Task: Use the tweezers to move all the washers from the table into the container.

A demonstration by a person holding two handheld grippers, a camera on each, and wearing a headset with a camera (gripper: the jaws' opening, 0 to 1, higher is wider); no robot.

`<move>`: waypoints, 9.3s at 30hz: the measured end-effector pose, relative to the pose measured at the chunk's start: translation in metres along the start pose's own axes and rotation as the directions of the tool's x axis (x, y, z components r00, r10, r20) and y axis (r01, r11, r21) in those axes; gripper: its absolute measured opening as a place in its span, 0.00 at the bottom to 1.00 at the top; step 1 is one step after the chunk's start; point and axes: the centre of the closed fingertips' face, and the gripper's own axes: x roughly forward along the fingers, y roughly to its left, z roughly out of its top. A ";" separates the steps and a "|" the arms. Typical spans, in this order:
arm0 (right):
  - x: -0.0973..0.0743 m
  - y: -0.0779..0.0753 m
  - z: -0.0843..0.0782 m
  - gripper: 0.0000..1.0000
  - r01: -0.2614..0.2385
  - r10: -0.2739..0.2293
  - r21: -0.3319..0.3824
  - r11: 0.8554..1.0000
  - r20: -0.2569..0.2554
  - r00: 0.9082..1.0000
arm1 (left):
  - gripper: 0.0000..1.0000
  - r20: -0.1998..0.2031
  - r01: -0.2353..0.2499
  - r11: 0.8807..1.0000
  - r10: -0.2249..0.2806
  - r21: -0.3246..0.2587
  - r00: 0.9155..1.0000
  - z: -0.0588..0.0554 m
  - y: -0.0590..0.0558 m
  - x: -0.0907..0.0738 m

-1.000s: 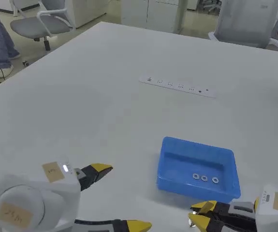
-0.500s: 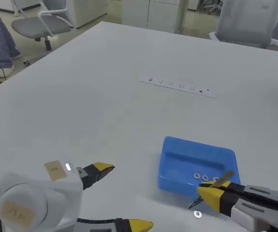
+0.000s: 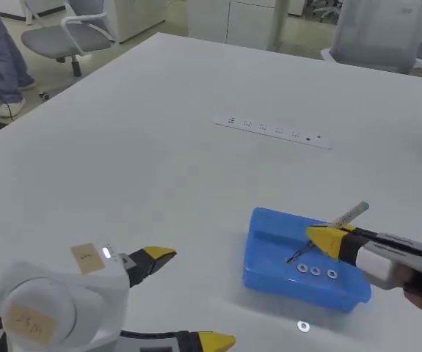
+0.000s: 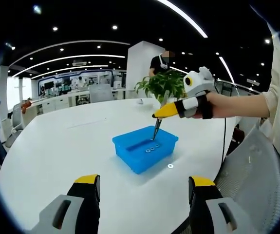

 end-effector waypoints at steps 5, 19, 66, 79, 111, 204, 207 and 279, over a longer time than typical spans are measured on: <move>0.010 -0.017 -0.001 0.03 0.031 -0.030 0.039 0.999 -0.011 0.999 | 0.75 0.000 0.003 1.000 -0.003 0.000 1.000 0.000 -0.001 0.000; 0.034 -0.046 -0.027 0.03 0.113 -0.112 -0.001 0.994 -0.145 0.983 | 0.75 -0.006 0.007 1.000 -0.007 -0.001 1.000 -0.001 -0.001 0.000; -0.020 0.015 -0.038 0.04 0.016 -0.068 -0.340 0.940 -0.140 0.988 | 0.75 -0.047 0.046 0.999 -0.045 0.018 0.998 -0.008 -0.009 0.004; -0.019 -0.004 -0.088 0.04 0.010 -0.095 -0.301 0.954 -0.270 0.958 | 0.75 -0.060 0.058 0.998 -0.057 0.018 0.997 -0.010 -0.011 0.005; -0.017 0.003 -0.088 0.02 0.010 -0.114 -0.372 0.928 -0.258 0.959 | 0.75 -0.051 0.053 0.998 -0.051 0.028 0.997 -0.008 -0.010 0.003; -0.019 0.069 -0.060 0.03 -0.256 0.119 -0.407 0.877 -0.332 0.936 | 0.18 0.032 0.423 0.903 -0.427 0.079 0.904 0.093 -0.053 0.002; -0.023 0.075 -0.072 0.03 -0.306 0.135 -0.430 0.849 -0.383 0.914 | 0.17 0.006 0.456 0.885 -0.459 0.092 0.888 0.090 -0.061 0.004; -0.169 -0.007 -0.062 0.70 0.435 -0.421 -0.183 0.882 0.109 0.900 | 0.00 -0.639 0.659 0.693 -0.372 0.291 0.673 -0.071 -0.066 0.059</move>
